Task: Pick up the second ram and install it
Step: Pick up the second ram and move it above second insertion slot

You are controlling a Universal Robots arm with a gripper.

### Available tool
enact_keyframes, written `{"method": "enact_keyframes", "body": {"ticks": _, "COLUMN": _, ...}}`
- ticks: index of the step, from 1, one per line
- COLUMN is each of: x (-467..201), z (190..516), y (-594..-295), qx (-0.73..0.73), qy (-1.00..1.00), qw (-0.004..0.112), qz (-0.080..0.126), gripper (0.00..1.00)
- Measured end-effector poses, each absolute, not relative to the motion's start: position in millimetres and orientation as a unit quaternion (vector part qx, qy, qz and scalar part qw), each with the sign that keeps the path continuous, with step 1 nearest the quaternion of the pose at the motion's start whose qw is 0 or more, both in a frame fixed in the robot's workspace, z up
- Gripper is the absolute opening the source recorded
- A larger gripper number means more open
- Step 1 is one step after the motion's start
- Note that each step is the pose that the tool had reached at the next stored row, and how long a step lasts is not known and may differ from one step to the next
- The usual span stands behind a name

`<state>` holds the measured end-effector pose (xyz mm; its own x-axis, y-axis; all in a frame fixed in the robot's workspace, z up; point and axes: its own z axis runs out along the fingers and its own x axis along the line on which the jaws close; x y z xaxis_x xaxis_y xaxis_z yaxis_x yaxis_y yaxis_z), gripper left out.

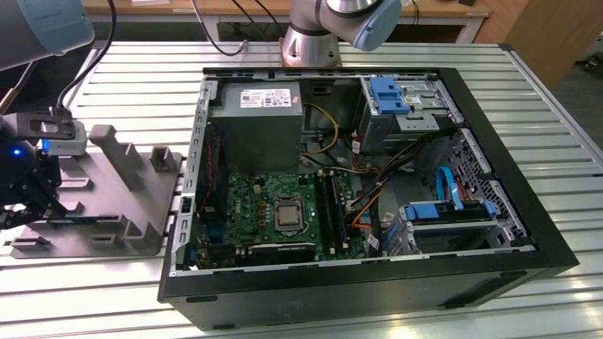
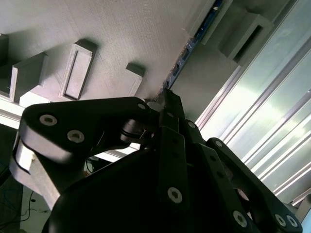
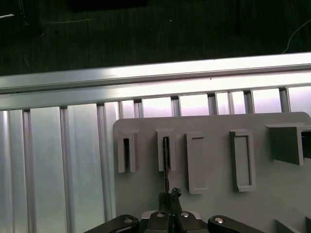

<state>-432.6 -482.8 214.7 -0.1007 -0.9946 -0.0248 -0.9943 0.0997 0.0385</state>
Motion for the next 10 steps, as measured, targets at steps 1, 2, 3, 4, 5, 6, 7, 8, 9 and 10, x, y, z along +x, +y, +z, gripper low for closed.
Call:
{"method": "enact_keyframes", "body": {"ticks": 1, "x": -432.6, "z": 214.8, "y": -482.8, "qx": 0.671, "qy": -0.742, "qw": 0.004, "qz": -0.023, "gripper": 0.11}}
{"method": "enact_keyframes", "body": {"ticks": 2, "x": -432.6, "z": 214.7, "y": -482.8, "qx": 0.671, "qy": -0.742, "qw": 0.004, "qz": -0.023, "gripper": 0.16}}
{"method": "enact_keyframes", "body": {"ticks": 3, "x": -432.7, "z": 214.4, "y": -482.8, "qx": 0.671, "qy": -0.742, "qw": 0.004, "qz": -0.023, "gripper": 0.16}}
{"method": "enact_keyframes", "body": {"ticks": 4, "x": -432.8, "z": 214.2, "y": -482.8, "qx": 0.671, "qy": -0.741, "qw": 0.004, "qz": -0.022, "gripper": 0.23}}
{"method": "enact_keyframes", "body": {"ticks": 5, "x": -432.9, "z": 214.2, "y": -482.8, "qx": 0.671, "qy": -0.742, "qw": 0.004, "qz": -0.022, "gripper": 0.29}}
{"method": "enact_keyframes", "body": {"ticks": 6, "x": -432.9, "z": 214.2, "y": -482.9, "qx": 0.671, "qy": -0.742, "qw": 0.004, "qz": -0.022, "gripper": 0.29}}
{"method": "enact_keyframes", "body": {"ticks": 7, "x": -433.0, "z": 214.2, "y": -482.9, "qx": 0.671, "qy": -0.742, "qw": 0.004, "qz": -0.022, "gripper": 0.29}}
{"method": "enact_keyframes", "body": {"ticks": 8, "x": -433.0, "z": 214.1, "y": -482.9, "qx": 0.671, "qy": -0.741, "qw": 0.004, "qz": -0.022, "gripper": 0.36}}
{"method": "enact_keyframes", "body": {"ticks": 9, "x": -432.9, "z": 213.2, "y": -482.8, "qx": 0.671, "qy": -0.741, "qw": 0.004, "qz": -0.022, "gripper": 0.36}}
{"method": "enact_keyframes", "body": {"ticks": 10, "x": -432.9, "z": 212.2, "y": -482.8, "qx": 0.674, "qy": -0.738, "qw": 0.004, "qz": -0.022, "gripper": 0.36}}
